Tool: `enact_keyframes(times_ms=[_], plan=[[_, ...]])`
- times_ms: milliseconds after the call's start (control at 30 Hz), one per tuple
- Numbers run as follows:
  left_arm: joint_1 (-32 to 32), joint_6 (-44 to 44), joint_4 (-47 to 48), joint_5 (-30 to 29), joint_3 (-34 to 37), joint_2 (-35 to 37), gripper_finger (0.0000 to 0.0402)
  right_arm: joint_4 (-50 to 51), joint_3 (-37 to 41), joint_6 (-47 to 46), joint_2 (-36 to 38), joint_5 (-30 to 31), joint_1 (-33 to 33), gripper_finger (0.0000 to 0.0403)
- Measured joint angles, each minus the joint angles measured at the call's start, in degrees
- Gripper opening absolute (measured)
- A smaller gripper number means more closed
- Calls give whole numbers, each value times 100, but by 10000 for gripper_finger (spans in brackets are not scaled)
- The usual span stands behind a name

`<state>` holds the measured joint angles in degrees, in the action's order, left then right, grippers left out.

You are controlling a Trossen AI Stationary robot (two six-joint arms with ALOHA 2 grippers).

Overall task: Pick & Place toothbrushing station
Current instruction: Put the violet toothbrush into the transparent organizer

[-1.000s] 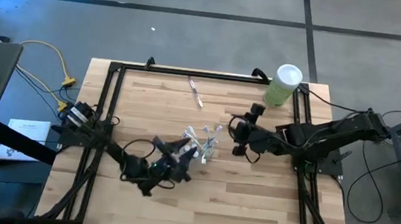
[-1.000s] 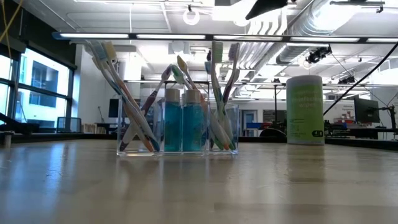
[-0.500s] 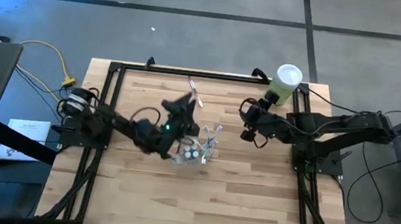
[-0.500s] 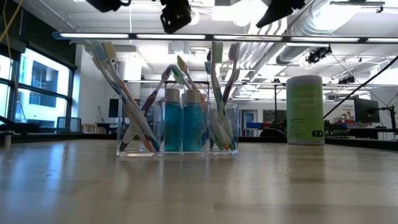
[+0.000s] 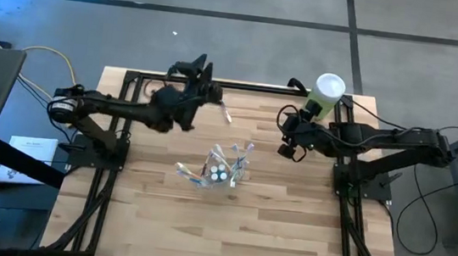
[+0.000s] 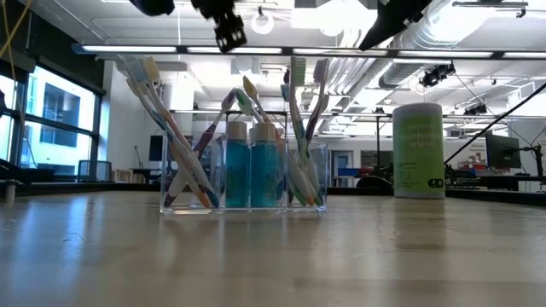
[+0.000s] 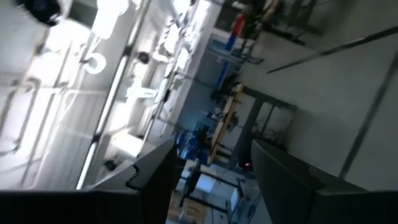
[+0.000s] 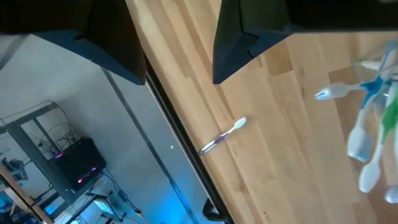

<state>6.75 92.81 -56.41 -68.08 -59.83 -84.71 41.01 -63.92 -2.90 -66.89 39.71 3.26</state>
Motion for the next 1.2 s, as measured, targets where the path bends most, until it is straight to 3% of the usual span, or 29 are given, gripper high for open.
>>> enact_keyframes(times_ms=[200,433,533,700,800,1033,1200], plan=[[886,-2146,2543,1740,2,132,200,88,0,13,0,-512,-245,177],[1600,-3655,4194,3902,2,636,200,450,0,-36,-4,-719,-443,177],[1951,-4257,4775,5377,0,912,200,601,0,-49,-4,-731,-530,177],[2734,-5170,5099,8409,0,1014,200,737,0,-44,-4,-913,-679,177],[3191,-5758,5105,9693,0,1001,200,724,0,-18,-4,-1013,-778,177],[4090,-7180,5269,11131,0,967,200,414,0,16,-4,-1015,-1050,177],[4440,-7145,5139,11275,0,878,200,26,0,146,-4,-1042,-1277,177]])
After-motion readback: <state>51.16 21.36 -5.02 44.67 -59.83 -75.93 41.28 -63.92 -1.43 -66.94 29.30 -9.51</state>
